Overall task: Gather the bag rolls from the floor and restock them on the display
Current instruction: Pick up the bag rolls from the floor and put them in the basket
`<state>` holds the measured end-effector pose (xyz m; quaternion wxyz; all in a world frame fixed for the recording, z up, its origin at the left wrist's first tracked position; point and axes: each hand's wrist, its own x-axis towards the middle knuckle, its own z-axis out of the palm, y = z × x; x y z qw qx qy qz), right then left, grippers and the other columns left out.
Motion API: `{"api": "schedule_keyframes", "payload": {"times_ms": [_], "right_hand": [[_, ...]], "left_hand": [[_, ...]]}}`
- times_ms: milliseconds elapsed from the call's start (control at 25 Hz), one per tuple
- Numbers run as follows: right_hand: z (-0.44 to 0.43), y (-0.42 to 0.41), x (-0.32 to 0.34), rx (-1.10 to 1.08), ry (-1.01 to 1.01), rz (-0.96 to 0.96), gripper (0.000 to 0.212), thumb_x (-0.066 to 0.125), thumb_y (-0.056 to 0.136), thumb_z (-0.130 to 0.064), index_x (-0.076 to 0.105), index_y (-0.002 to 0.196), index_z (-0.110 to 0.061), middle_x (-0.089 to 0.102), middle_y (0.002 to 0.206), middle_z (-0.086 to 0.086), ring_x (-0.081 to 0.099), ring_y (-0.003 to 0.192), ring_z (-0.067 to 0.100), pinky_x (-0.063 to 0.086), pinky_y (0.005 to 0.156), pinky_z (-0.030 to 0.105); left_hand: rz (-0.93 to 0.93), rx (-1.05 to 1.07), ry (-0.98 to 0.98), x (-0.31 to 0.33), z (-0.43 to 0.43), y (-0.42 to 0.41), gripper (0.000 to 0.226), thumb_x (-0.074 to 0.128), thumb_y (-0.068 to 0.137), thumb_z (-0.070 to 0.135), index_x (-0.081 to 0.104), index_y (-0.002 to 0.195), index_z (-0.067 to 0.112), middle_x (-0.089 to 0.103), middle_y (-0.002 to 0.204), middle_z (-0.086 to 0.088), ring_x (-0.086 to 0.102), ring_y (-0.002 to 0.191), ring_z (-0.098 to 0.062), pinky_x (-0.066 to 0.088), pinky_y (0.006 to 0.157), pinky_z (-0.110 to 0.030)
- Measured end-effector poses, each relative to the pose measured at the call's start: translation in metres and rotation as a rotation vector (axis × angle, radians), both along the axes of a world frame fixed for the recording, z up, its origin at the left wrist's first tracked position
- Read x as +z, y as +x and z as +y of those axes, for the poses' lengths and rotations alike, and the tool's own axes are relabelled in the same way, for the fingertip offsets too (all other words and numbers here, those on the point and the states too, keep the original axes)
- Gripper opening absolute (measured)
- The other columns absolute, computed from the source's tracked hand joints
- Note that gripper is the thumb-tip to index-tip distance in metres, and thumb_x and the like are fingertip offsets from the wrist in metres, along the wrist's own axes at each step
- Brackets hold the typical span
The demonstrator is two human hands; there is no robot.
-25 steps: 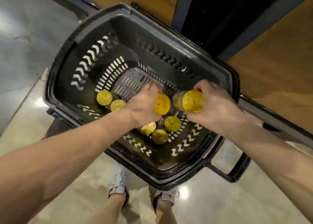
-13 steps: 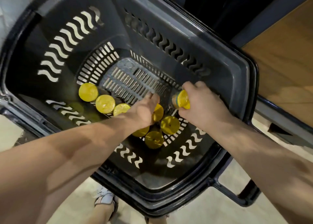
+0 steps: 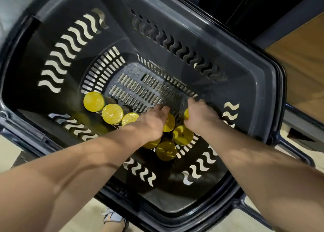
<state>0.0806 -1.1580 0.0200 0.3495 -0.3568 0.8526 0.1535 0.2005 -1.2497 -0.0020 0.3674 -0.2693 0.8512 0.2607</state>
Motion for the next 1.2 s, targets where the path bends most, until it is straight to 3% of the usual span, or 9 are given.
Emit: {"api": "schedule_keyframes", "payload": {"times_ms": [200,360,520,640,800,920,1080,1200], "right_hand": [[0.002,-0.002,-0.020,0.007,0.038,0.010,0.053,0.057,0.097,-0.008,0.037,0.146,-0.012,0.054,0.132,0.019,0.059,0.118,0.036,0.051,0.086,0.040],[0.003,-0.005,-0.002,-0.069,-0.040,-0.028,0.054,0.059,0.097,-0.021,0.037,0.146,-0.011,0.046,0.140,0.017,0.051,0.127,0.036,0.048,0.094,0.042],[0.005,-0.016,0.074,-0.080,-0.221,-0.087,0.049,0.063,0.096,-0.032,0.045,0.138,-0.015,0.049,0.135,0.011,0.053,0.126,0.035,0.046,0.096,0.041],[0.016,-0.023,0.157,0.001,-0.318,-0.135,0.053,0.066,0.094,-0.032,0.042,0.142,-0.026,0.046,0.140,0.002,0.053,0.125,0.030,0.048,0.099,0.041],[0.033,-0.025,0.323,0.071,-0.479,-0.078,0.060,0.064,0.094,-0.038,0.039,0.148,-0.035,0.043,0.144,-0.006,0.049,0.129,0.023,0.046,0.101,0.037],[0.051,-0.013,0.461,0.156,-0.593,0.067,0.059,0.066,0.091,-0.041,0.046,0.145,-0.031,0.049,0.141,-0.004,0.048,0.129,0.022,0.045,0.101,0.037],[0.079,0.003,0.609,0.146,-0.678,0.219,0.073,0.086,0.070,-0.038,0.059,0.136,-0.023,0.059,0.134,0.015,0.056,0.123,0.036,0.052,0.096,0.047],[0.104,0.002,0.720,0.133,-0.769,0.352,0.078,0.081,0.076,-0.044,0.051,0.146,-0.026,0.048,0.146,0.017,0.047,0.134,0.036,0.043,0.106,0.046]], "left_hand": [[0.059,-0.028,0.048,0.026,-0.019,0.009,0.077,0.075,0.088,0.026,0.031,0.151,0.017,0.038,0.147,-0.012,0.040,0.134,-0.034,0.043,0.109,-0.044],[0.040,-0.048,0.026,0.056,-0.026,0.007,0.081,0.070,0.093,0.031,0.022,0.156,0.019,0.032,0.153,-0.012,0.036,0.140,-0.034,0.041,0.112,-0.048],[0.109,-0.035,0.027,0.122,-0.040,0.004,0.079,0.071,0.091,0.031,0.025,0.156,0.028,0.032,0.154,-0.006,0.034,0.141,-0.030,0.037,0.116,-0.046],[0.158,-0.074,-0.012,0.199,-0.053,0.001,0.076,0.071,0.090,0.038,0.029,0.153,0.034,0.029,0.157,-0.002,0.030,0.145,-0.028,0.032,0.119,-0.048],[0.244,-0.176,-0.140,0.353,-0.056,-0.001,0.078,0.069,0.088,0.050,0.028,0.153,0.037,0.026,0.160,0.000,0.028,0.145,-0.028,0.030,0.119,-0.046],[0.346,-0.312,-0.278,0.489,-0.047,0.000,0.082,0.067,0.086,0.057,0.026,0.154,0.038,0.024,0.161,0.002,0.023,0.147,-0.027,0.027,0.120,-0.046],[0.410,-0.435,-0.459,0.648,-0.024,0.000,0.081,0.062,0.086,0.061,0.024,0.155,0.039,0.016,0.165,-0.001,0.016,0.150,-0.029,0.021,0.122,-0.044],[0.478,-0.449,-0.535,0.745,0.000,-0.005,0.089,0.063,0.082,0.066,0.019,0.156,0.041,0.015,0.165,-0.003,0.017,0.149,-0.033,0.023,0.121,-0.048]]}}
